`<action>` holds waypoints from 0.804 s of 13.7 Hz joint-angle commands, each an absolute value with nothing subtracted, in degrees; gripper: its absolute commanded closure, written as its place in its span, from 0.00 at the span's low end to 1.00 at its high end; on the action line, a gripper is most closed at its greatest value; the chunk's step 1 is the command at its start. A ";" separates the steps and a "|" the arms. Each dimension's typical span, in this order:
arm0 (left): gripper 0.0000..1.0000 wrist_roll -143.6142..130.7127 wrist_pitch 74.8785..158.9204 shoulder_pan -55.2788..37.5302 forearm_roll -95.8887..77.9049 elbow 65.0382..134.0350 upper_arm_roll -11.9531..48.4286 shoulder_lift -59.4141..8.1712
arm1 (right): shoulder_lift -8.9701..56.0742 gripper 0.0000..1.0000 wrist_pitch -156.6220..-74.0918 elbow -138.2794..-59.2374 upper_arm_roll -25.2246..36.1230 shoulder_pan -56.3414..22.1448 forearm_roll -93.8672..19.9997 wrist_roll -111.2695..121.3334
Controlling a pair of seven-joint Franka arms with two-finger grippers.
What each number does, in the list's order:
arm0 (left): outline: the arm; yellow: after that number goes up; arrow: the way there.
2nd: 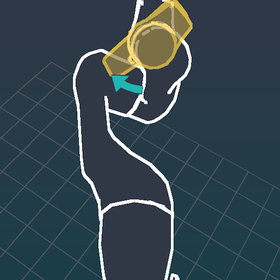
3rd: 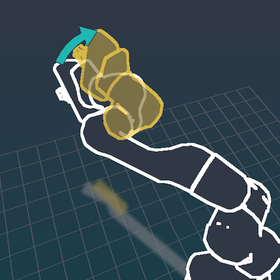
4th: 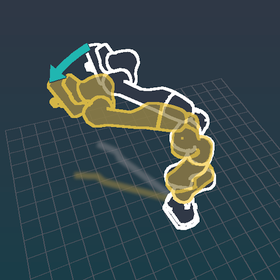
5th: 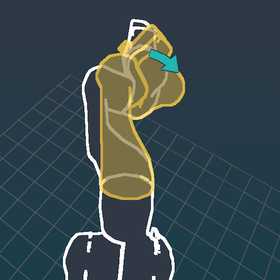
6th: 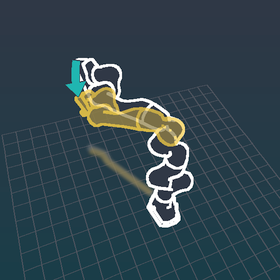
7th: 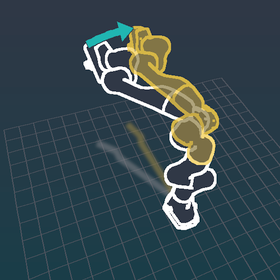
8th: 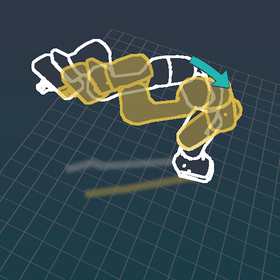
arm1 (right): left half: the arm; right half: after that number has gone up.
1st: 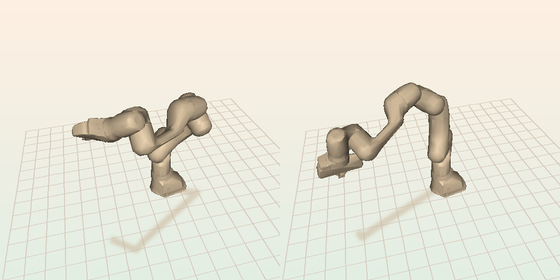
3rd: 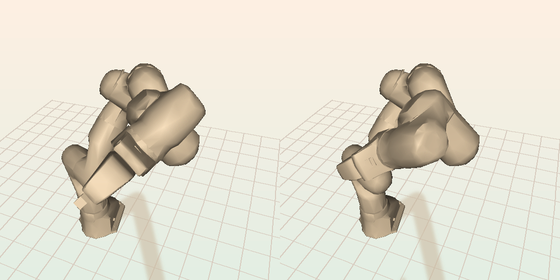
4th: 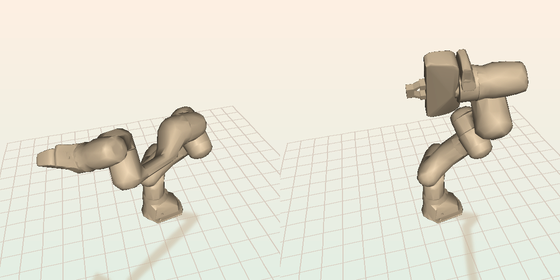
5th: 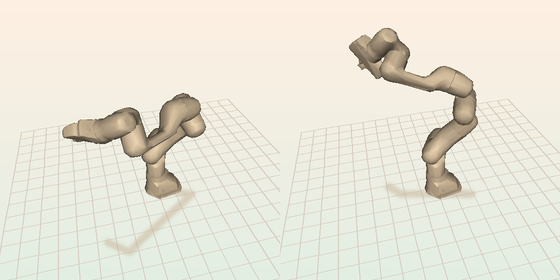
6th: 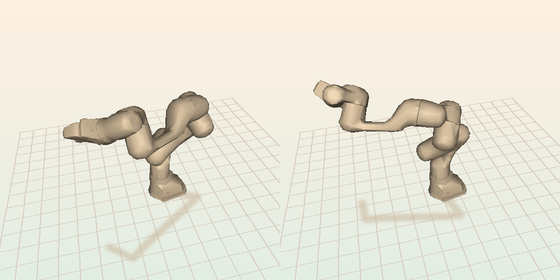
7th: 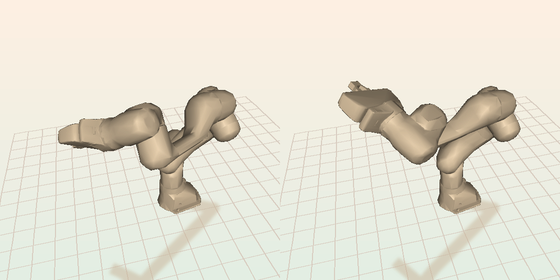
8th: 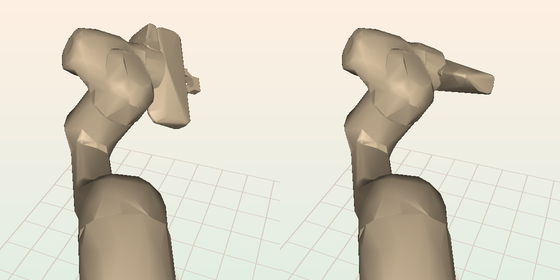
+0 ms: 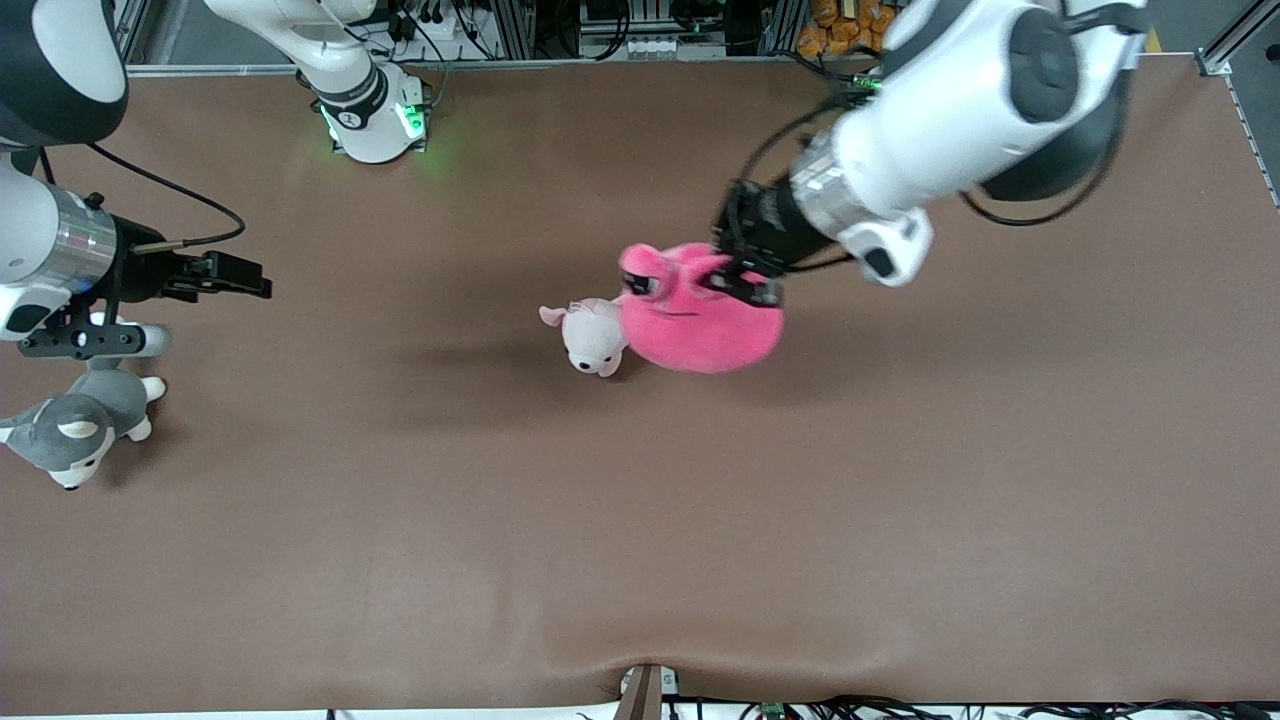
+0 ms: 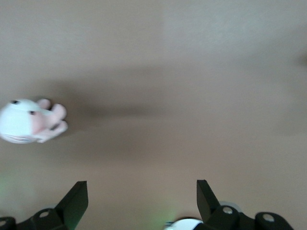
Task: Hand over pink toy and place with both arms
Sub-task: 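Carry the pink toy with the left gripper while the right gripper approaches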
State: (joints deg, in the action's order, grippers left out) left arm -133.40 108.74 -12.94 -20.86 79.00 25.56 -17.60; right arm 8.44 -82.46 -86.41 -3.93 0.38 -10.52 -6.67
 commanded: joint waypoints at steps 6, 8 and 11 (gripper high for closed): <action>1.00 -153.53 119.61 -21.61 -21.97 76.03 25.49 -22.32 | 8.96 0.00 -81.91 -86.04 -3.87 -6.23 -25.74 -21.69; 1.00 -154.34 119.71 -23.63 -21.97 76.20 25.58 -23.37 | 9.75 0.00 -82.61 -86.04 -3.87 -8.95 -28.90 -28.79; 1.00 -154.51 119.71 -26.71 -21.97 76.29 25.49 -24.96 | 10.02 0.00 -83.93 -86.31 -3.87 -11.85 -30.32 -32.78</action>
